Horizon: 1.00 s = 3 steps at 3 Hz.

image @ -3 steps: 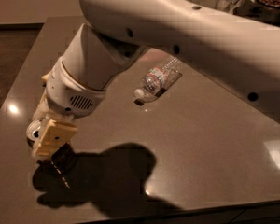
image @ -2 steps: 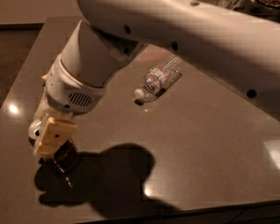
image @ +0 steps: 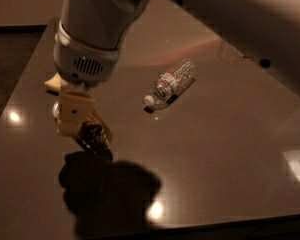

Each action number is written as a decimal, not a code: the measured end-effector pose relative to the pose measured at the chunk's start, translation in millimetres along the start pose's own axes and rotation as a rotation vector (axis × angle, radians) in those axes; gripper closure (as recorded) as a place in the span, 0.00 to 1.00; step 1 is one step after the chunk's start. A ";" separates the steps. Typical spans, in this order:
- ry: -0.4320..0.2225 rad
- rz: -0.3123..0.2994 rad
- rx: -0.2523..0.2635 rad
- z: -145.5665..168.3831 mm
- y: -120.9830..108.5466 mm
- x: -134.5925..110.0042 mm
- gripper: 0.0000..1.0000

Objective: Knock orange can over

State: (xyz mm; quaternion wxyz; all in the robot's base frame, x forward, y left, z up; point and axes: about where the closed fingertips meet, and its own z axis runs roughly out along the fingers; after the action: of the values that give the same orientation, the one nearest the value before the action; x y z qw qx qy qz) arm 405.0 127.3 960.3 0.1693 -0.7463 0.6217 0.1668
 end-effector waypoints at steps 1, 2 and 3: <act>0.157 0.034 0.017 -16.3 -13.9 23.7 1.00; 0.280 0.046 0.022 -19.1 -24.5 41.3 1.00; 0.360 0.045 0.037 -15.3 -35.1 50.4 1.00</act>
Offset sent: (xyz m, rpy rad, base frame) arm 0.0442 -0.0723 -0.0107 -0.4754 -0.0301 -0.0770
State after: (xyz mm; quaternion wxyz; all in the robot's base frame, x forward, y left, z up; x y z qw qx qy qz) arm 448.7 82.4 952.3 0.0653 -0.7469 0.6614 0.0225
